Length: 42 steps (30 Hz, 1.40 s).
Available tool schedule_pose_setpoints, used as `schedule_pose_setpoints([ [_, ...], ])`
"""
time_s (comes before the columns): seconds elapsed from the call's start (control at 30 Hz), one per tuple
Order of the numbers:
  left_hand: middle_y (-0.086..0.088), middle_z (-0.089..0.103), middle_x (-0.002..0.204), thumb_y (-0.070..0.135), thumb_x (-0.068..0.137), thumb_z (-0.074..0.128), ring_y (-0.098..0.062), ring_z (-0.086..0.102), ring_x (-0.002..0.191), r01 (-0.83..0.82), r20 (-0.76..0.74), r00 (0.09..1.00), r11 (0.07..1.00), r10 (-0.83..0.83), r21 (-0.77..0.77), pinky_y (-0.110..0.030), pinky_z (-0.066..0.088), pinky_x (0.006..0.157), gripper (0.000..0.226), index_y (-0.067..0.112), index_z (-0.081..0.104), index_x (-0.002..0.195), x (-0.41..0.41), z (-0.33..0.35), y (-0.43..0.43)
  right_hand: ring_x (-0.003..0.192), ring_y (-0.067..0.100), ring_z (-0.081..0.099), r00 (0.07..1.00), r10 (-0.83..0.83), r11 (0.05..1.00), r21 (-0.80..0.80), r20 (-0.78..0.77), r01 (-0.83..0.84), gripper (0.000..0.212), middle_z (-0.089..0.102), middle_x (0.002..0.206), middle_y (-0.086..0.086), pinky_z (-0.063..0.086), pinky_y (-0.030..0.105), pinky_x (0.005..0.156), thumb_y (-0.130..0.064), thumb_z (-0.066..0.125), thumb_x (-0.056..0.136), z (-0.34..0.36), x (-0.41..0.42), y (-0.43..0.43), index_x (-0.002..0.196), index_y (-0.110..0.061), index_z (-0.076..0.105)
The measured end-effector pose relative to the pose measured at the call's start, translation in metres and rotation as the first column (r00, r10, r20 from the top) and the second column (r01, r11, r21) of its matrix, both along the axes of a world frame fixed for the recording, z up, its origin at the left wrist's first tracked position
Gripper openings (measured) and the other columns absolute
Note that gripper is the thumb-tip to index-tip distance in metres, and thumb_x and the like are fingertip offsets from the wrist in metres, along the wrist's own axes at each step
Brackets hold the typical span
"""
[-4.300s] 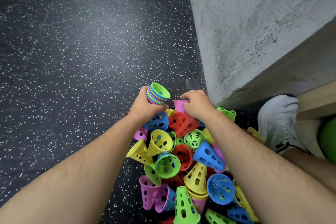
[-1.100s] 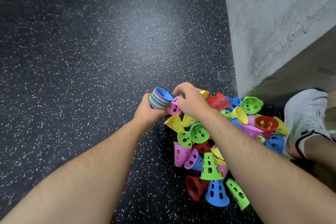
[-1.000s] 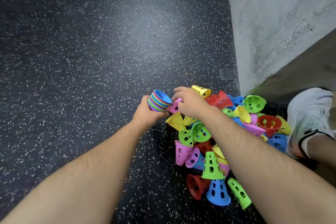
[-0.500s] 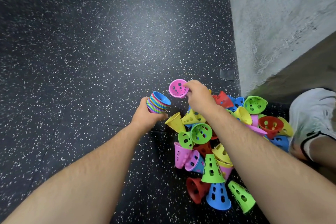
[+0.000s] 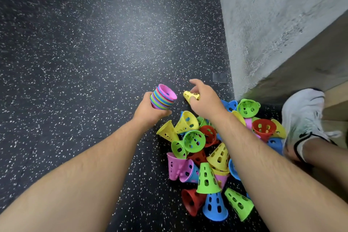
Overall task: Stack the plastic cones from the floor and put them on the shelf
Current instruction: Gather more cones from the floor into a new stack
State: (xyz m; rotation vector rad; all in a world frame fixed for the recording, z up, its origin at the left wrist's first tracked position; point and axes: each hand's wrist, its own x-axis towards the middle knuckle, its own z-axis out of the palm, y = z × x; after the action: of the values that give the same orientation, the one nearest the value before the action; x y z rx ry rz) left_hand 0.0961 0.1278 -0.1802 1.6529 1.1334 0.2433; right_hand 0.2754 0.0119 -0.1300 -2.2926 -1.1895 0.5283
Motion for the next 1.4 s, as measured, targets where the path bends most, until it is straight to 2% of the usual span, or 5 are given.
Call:
schedule_pose_setpoints([
  [0.37,0.006,0.067,0.100,0.032,0.064,0.095,-0.016,0.067,0.095,0.105,-0.017,0.994,0.994,-0.105,-0.015,-0.044,0.055,0.094,0.072,0.028,0.048,0.118,0.025,-0.006,-0.003,0.120,0.030,0.053,0.947,0.052,0.830,-0.541,0.318,0.136,0.071,0.059,0.127,0.009,0.044,0.039,0.091,-0.059,0.071,0.079,-0.031,0.023,0.018,0.129,-0.015,0.047],
  [0.6,0.006,0.067,0.100,0.038,0.058,0.094,-0.016,0.068,0.094,0.098,-0.008,0.995,0.994,-0.099,-0.038,-0.047,0.056,0.093,0.076,0.032,0.047,0.117,0.027,-0.012,-0.005,0.117,0.031,0.056,0.951,0.009,0.892,-0.432,0.309,0.132,0.070,0.056,0.128,0.010,0.044,0.041,0.093,-0.049,0.077,0.077,-0.041,0.026,0.020,0.126,-0.013,0.041],
  [0.97,0.003,0.067,0.097,0.039,0.054,0.093,-0.018,0.068,0.088,0.020,0.036,0.999,0.999,-0.019,-0.042,-0.047,0.058,0.088,0.076,0.028,0.050,0.115,-0.001,0.005,-0.013,0.095,0.000,0.062,0.916,-0.196,0.946,0.179,-0.351,0.272,0.050,0.065,0.107,-0.013,0.054,0.031,0.091,-0.035,0.078,0.076,0.023,0.001,0.011,0.120,-0.026,0.057],
  [1.23,0.005,0.067,0.095,0.040,0.045,0.091,-0.014,0.064,0.081,0.086,0.063,0.994,0.996,-0.085,-0.013,-0.036,0.056,0.078,0.084,0.024,0.050,0.116,-0.027,0.036,-0.039,0.085,-0.013,0.061,0.943,0.031,0.999,-0.015,-0.331,-0.038,0.061,0.065,0.096,-0.021,0.050,0.013,0.080,-0.048,0.080,0.075,0.053,-0.048,-0.013,0.129,-0.029,0.059],
  [1.4,0.006,0.066,0.095,0.021,0.064,0.094,-0.011,0.062,0.078,0.119,0.061,0.991,0.993,-0.119,0.003,-0.037,0.055,0.078,0.071,0.024,0.051,0.121,-0.044,0.040,-0.061,0.119,0.002,0.057,0.953,0.104,0.980,-0.137,-0.284,-0.147,0.097,0.059,0.135,-0.014,0.044,0.030,0.107,-0.075,0.072,0.060,0.044,-0.073,-0.029,0.144,-0.033,0.045],
])
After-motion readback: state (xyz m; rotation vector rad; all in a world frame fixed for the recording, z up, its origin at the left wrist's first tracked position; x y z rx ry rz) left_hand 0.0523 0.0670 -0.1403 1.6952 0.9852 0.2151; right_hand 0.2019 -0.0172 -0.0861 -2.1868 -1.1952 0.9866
